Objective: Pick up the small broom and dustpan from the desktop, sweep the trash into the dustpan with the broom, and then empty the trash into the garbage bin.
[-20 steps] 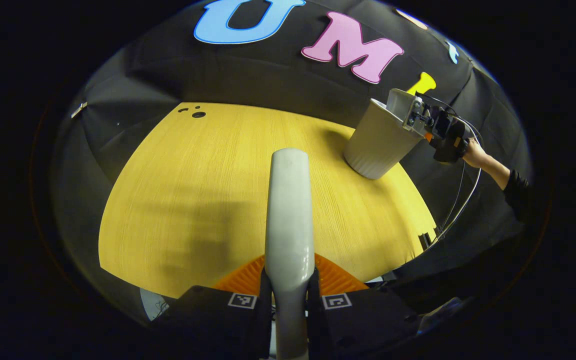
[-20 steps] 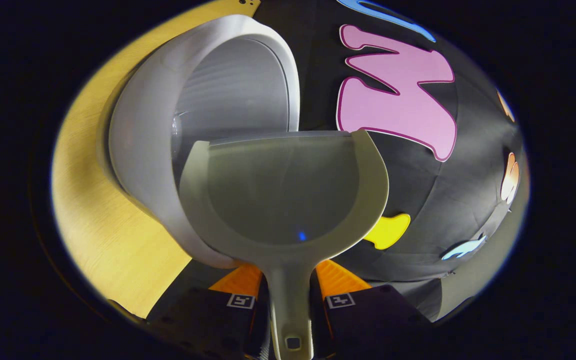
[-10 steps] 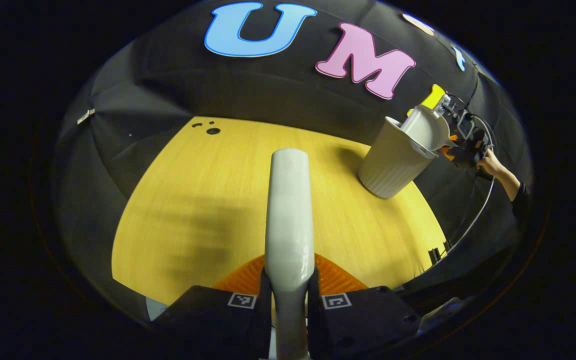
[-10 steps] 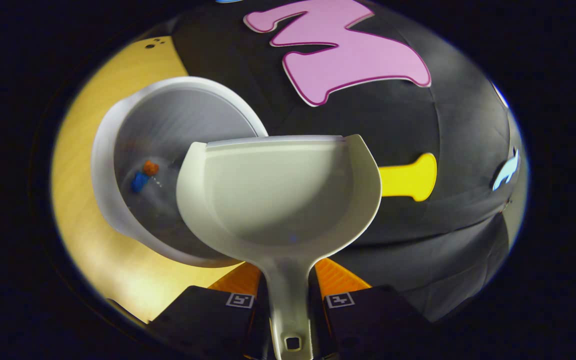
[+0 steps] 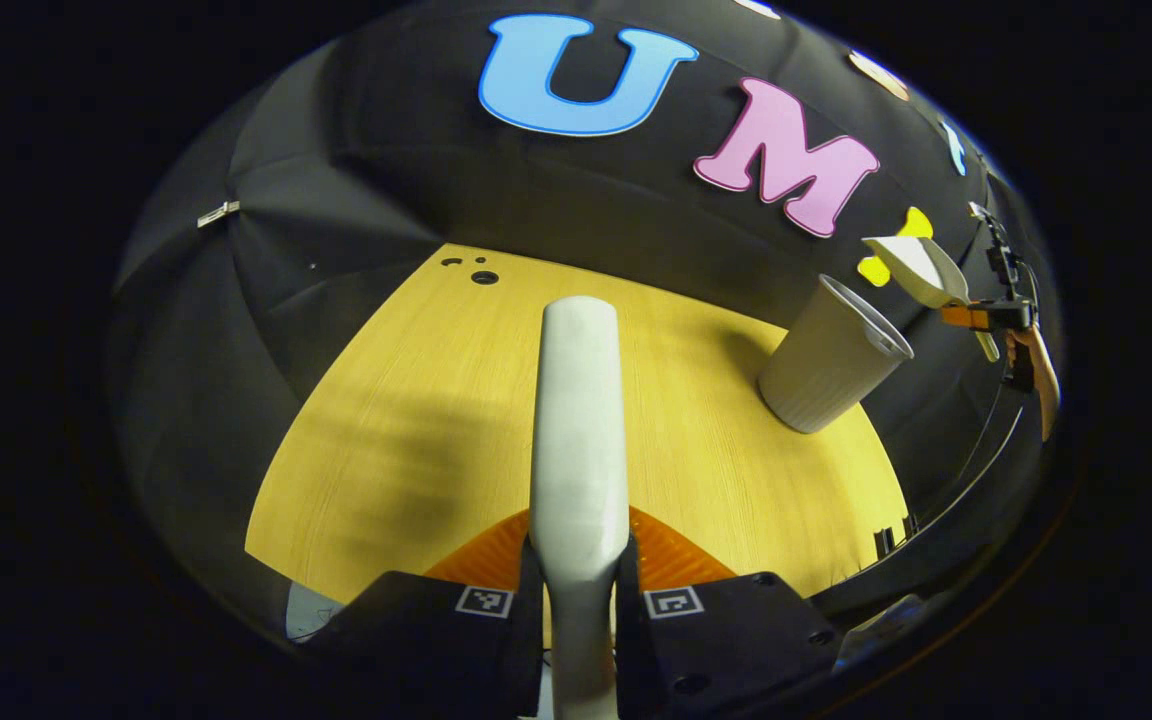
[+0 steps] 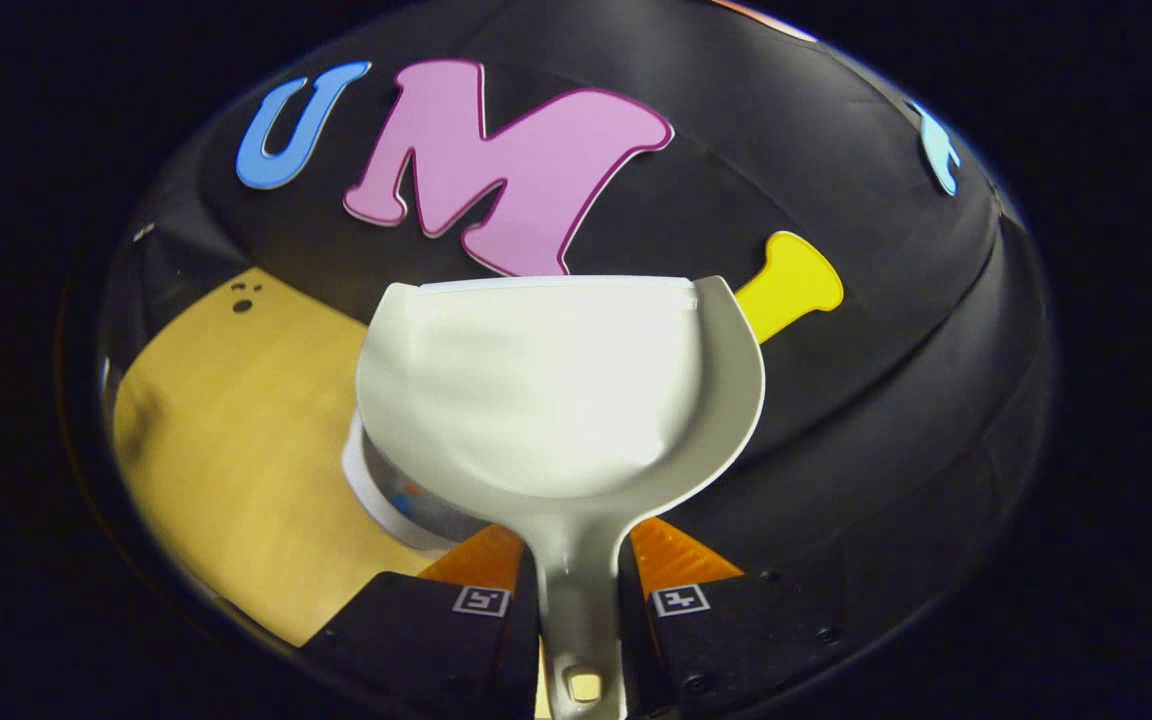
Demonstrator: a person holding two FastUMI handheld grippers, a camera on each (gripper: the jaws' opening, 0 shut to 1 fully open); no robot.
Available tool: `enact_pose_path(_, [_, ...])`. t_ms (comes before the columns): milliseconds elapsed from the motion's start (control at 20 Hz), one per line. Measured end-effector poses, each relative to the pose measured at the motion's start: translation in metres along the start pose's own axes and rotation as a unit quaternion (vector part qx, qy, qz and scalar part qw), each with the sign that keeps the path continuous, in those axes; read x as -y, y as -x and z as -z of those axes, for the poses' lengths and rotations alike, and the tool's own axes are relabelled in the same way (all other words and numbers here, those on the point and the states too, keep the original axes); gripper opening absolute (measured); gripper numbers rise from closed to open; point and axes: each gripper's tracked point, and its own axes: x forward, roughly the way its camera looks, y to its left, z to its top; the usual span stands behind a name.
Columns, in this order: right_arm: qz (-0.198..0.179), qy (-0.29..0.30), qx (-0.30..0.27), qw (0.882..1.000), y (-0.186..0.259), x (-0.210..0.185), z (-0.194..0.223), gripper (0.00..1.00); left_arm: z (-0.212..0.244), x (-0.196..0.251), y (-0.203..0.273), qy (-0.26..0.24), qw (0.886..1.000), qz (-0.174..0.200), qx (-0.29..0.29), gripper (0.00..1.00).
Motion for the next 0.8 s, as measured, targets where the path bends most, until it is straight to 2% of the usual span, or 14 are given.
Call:
enact_pose_path(150, [-0.054, -0.055, 0.021, 0.997, 0.011, -0.027, -0.02, 0.36, 0.006, -0.004, 0.002, -0.001, 1.0, -0.002, 0.002, 0.33])
enact_pose_path(200, [-0.076, -0.071, 0.024, 0.994, 0.016, -0.045, -0.023, 0.4, 0.005, -0.005, 0.005, -0.008, 1.0, -0.005, 0.005, 0.33])
enact_pose_path(400, [-0.185, -0.143, 0.023, 0.972, 0.059, -0.139, -0.029, 0.37, 0.019, 0.003, 0.015, -0.01, 1.0, 0.007, 0.001, 0.33])
enact_pose_path(450, [-0.205, -0.156, 0.02, 0.966, 0.071, -0.161, -0.027, 0.33, 0.025, 0.004, 0.016, -0.008, 1.0, 0.009, -0.002, 0.35])
enact_pose_path(500, [-0.223, -0.162, 0.013, 0.961, 0.079, -0.181, -0.019, 0.37, 0.03, 0.005, 0.016, -0.006, 1.0, 0.011, -0.004, 0.31])
enact_pose_path(650, [-0.272, -0.168, -0.012, 0.947, 0.099, -0.241, 0.01, 0.37, 0.047, 0.006, 0.018, -0.002, 1.0, 0.013, -0.011, 0.33])
enact_pose_path(800, [-0.301, -0.161, -0.068, 0.938, 0.106, -0.295, 0.054, 0.37, 0.06, 0.005, 0.018, 0.005, 1.0, 0.012, -0.019, 0.33])
